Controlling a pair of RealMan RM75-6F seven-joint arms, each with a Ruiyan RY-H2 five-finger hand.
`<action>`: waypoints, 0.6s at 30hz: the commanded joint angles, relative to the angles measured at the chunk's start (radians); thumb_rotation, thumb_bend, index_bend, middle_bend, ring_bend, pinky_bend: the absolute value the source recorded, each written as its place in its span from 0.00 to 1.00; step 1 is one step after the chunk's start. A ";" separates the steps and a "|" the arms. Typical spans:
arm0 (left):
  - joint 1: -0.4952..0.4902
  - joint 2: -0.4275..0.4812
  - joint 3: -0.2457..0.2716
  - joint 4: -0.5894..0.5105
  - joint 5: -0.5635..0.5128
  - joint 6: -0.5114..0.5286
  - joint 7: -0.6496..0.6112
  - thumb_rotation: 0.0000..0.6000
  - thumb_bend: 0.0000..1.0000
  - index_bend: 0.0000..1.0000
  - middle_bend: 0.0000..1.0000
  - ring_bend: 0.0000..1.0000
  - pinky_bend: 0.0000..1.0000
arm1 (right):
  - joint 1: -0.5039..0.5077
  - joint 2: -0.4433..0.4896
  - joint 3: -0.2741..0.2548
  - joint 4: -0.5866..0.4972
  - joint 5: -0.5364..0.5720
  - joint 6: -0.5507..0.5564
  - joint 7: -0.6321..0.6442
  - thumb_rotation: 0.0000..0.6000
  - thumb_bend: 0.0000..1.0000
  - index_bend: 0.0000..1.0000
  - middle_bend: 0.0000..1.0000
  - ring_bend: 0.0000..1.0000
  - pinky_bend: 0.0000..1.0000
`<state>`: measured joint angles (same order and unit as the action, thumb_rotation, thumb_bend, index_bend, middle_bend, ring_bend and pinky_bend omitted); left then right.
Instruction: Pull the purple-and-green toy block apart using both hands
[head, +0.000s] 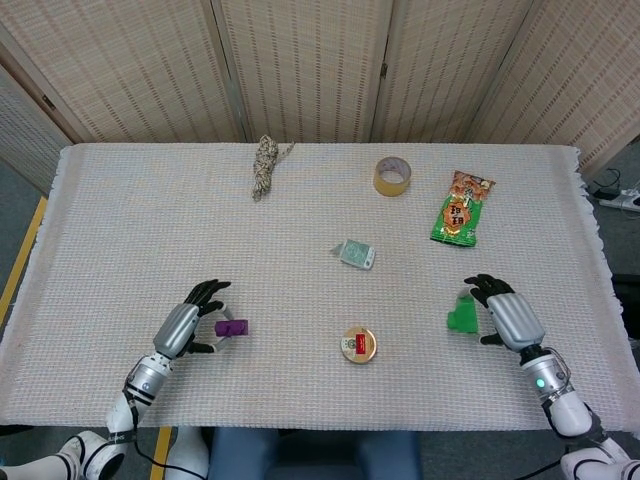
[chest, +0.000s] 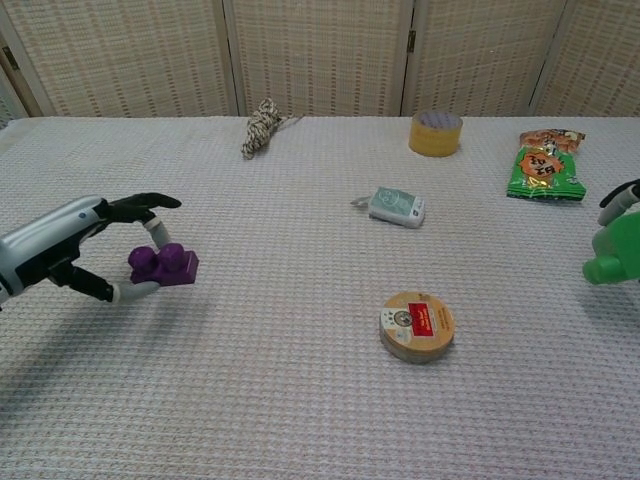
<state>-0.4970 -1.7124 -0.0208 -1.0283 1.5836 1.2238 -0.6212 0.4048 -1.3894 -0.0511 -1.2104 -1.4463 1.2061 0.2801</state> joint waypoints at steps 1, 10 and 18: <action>-0.014 -0.012 0.008 0.037 0.002 -0.023 -0.031 1.00 0.58 0.48 0.11 0.00 0.00 | 0.005 0.009 0.003 0.007 0.003 -0.042 0.021 1.00 0.29 0.61 0.15 0.07 0.11; -0.035 -0.024 0.008 0.090 0.001 -0.038 -0.107 1.00 0.45 0.00 0.00 0.00 0.00 | 0.032 0.074 -0.013 -0.023 -0.047 -0.126 0.142 1.00 0.29 0.00 0.00 0.00 0.00; -0.016 0.028 -0.005 0.005 -0.018 -0.002 -0.043 1.00 0.43 0.01 0.00 0.00 0.00 | -0.029 0.129 0.009 -0.092 -0.102 0.050 0.124 1.00 0.29 0.00 0.00 0.00 0.00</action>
<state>-0.5220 -1.7068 -0.0241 -0.9926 1.5666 1.2025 -0.6854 0.4090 -1.2821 -0.0536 -1.2676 -1.5244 1.1769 0.4195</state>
